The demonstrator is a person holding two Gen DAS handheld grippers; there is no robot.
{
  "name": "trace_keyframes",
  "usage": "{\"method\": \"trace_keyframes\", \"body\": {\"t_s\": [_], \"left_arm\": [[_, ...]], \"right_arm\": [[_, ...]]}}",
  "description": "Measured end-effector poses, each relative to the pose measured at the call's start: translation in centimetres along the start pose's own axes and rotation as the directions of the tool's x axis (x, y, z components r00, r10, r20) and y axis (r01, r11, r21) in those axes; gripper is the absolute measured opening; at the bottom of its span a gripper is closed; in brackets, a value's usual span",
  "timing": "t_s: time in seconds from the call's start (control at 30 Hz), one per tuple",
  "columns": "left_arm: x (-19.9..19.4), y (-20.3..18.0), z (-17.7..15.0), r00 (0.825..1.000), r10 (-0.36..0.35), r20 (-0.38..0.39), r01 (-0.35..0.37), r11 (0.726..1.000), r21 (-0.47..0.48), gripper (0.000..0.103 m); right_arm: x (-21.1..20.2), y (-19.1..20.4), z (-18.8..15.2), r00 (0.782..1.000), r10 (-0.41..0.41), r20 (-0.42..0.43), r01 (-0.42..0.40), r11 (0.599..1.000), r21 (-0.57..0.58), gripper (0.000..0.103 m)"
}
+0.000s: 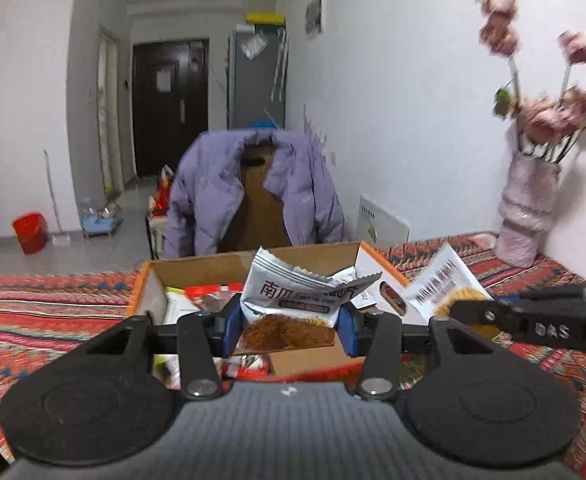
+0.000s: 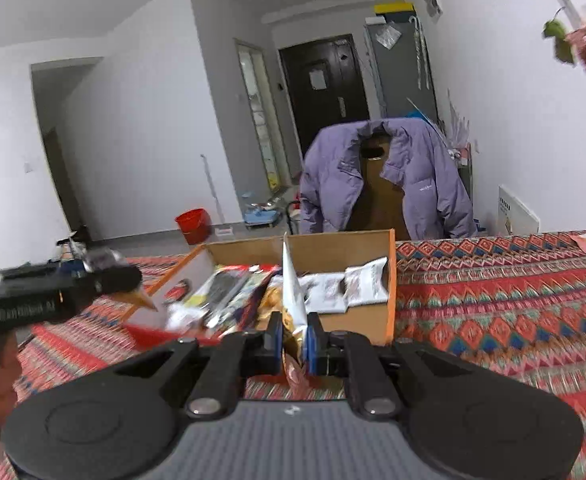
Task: Organize snacks
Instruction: 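Lower both held snacks into the cardboard box and open both tools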
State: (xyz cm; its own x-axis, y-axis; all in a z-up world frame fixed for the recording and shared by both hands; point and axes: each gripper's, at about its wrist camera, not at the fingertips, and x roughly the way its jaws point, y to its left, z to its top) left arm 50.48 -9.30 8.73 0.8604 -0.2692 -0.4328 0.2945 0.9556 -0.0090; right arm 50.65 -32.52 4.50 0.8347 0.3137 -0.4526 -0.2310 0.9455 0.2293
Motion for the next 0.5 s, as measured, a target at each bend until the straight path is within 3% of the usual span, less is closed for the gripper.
{"method": "trace_keyframes", "body": {"t_s": [0.13, 0.3, 0.37, 0.43, 0.5], "left_arm": [[6.2, 0.7, 0.4, 0.995, 0.011, -0.100, -0.015, 0.999, -0.040, 0.047], [10.6, 1.5, -0.5, 0.982, -0.027, -0.185, 0.013, 0.997, -0.079, 0.048], [11.9, 1.4, -0.8, 0.974, -0.012, -0.226, -0.006, 0.997, -0.076, 0.062], [12.4, 1.7, -1.2, 0.974, -0.003, -0.226, -0.017, 0.996, -0.089, 0.076], [12.0, 1.9, -1.1, 0.977, -0.010, -0.211, -0.008, 0.996, -0.083, 0.077]], "right_arm": [[5.9, -2.5, 1.5, 0.998, 0.028, -0.047, -0.022, 0.992, 0.121, 0.011], [9.9, -3.2, 1.3, 0.997, -0.020, -0.079, 0.029, 0.993, 0.115, 0.012], [11.0, -3.2, 1.2, 0.996, -0.033, -0.083, 0.042, 0.994, 0.103, 0.013], [11.7, -3.4, 1.2, 0.995, -0.068, -0.074, 0.075, 0.994, 0.085, 0.018], [11.6, -3.6, 1.5, 0.994, -0.086, -0.065, 0.091, 0.993, 0.074, 0.040]]}}
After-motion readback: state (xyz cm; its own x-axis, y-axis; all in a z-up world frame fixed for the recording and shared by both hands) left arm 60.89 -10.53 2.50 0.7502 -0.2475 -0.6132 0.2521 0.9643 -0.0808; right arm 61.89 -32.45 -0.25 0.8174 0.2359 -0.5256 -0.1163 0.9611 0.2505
